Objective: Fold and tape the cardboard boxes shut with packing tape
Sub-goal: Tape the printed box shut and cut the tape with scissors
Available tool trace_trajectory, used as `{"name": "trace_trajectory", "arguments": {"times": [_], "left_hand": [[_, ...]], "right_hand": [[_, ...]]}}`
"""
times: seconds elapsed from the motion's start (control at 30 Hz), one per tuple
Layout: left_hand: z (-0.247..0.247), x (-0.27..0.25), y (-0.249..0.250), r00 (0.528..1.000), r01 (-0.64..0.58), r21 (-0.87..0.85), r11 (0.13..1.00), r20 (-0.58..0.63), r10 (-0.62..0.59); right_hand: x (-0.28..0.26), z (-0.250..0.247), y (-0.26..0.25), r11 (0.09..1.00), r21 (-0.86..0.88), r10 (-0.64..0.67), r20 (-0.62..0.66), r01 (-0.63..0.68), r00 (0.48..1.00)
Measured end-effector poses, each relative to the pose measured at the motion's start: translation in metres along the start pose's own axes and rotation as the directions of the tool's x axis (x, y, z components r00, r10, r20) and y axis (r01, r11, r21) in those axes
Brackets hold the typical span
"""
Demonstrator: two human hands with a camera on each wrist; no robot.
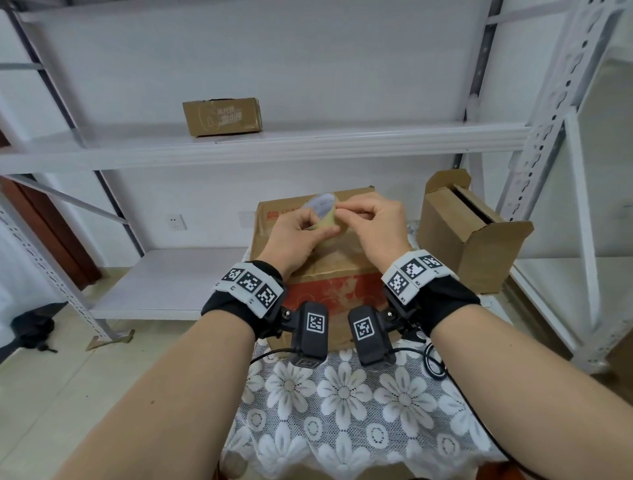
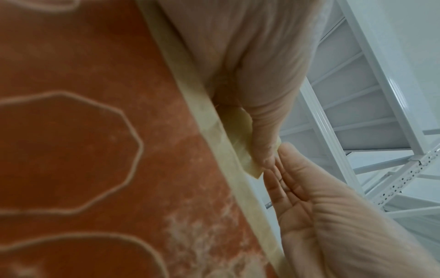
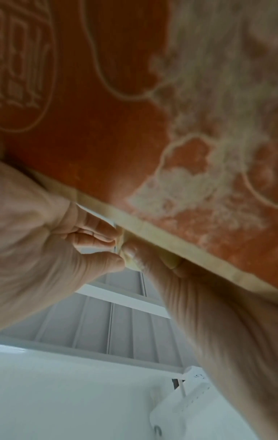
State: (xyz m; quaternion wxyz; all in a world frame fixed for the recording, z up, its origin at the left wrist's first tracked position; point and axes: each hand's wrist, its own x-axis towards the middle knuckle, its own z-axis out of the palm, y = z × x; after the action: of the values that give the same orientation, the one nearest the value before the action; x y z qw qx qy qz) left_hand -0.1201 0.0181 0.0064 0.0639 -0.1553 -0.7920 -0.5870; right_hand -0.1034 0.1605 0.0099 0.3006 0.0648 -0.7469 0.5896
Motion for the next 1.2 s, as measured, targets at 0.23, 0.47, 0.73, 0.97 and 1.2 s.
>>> {"name": "trace_trajectory", "arguments": {"times": [0.23,0.47,0.73,0.97,1.2], "left_hand": [[-0.001,-0.002,-0.001,0.999,-0.031,0.016,0.999,0.012,0.031],[-0.001,-0.001,-0.003,0.998,-0.061,0.050,0.997,0.038,0.059],[0.001,-0.001,-0.002,0.997,-0.070,0.065,0.995,0.043,0.067],[0.000,-0.001,0.001,1.000,-0.027,0.004,1.000,0.009,0.027],[0.000,-0.001,-0.001,1.000,-0.028,-0.002,1.000,0.003,0.028]], "right_hand": [[-0.001,0.001,-0.002,1.000,-0.021,0.003,0.001,-0.003,1.000],[0.003,-0.002,0.002,0.989,-0.137,0.077,0.153,-0.056,0.985],[0.004,-0.005,0.002,0.954,-0.294,0.120,0.217,-0.052,0.969],[-0.002,0.000,-0.002,0.999,-0.050,0.016,0.035,-0.014,0.999],[-0.006,0.008,0.001,0.956,-0.234,-0.190,-0.031,0.178,0.981]]}}
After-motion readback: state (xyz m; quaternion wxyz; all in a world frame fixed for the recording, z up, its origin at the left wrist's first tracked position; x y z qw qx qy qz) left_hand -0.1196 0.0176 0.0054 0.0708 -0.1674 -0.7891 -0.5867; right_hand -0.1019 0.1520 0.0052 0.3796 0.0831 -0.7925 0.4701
